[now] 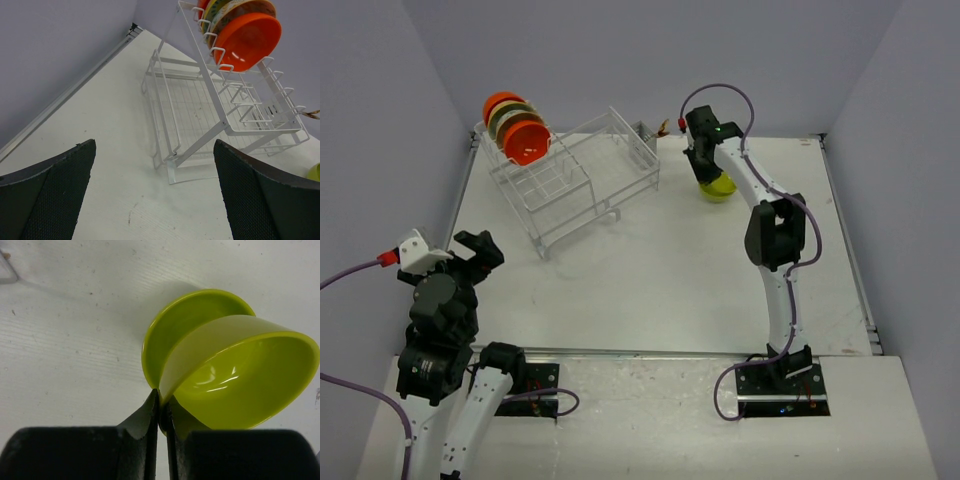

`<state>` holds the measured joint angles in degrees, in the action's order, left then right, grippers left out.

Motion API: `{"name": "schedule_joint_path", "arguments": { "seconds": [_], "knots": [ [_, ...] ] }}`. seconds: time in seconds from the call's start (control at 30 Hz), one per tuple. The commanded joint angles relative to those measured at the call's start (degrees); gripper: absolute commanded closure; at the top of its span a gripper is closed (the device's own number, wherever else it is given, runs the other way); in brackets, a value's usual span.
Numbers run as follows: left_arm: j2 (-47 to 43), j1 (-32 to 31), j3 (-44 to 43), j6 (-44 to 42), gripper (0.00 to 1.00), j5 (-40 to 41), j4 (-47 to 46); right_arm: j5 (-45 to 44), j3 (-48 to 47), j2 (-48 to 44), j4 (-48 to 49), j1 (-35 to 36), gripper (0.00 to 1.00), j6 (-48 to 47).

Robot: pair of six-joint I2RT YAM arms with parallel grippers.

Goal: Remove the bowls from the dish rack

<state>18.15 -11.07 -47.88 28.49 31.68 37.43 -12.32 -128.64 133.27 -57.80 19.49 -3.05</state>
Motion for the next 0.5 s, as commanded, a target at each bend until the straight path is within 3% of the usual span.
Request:
{"name": "schedule_joint_path", "arguments": {
  "seconds": [0.0,0.07,0.2,0.33,0.4,0.47],
  "knots": [
    [1.01,0.0,0.42,-0.19,0.0,-0.74,-2.01,-1.22,-1.53,-0.65,0.94,-0.24,0.91,-2.49],
    [1.18,0.0,0.33,-0.28,0.0,-0.74,-1.92,-0.96,-1.61,-0.82,0.76,-0.24,0.64,-2.23],
    [1.45,0.0,-0.81,-1.24,0.0,-2.06,-1.92,-4.9,1.19,-3.62,3.13,0.99,0.34,-1.96],
    [4.86,0.0,-3.78,-3.26,0.0,-5.22,-3.15,-5.0,0.93,-11.07,2.96,1.08,0.28,-0.65],
    [12.23,0.0,-8.0,-5.1,0.0,-9.42,-2.45,-5.0,2.24,-15.21,3.13,1.34,0.13,1.45],
    [23.34,0.0,-17.57,-5.98,0.0,-11.19,1.84,-4.21,6.79,-23.47,4.62,1.43,0.12,3.74]
  ]
}}
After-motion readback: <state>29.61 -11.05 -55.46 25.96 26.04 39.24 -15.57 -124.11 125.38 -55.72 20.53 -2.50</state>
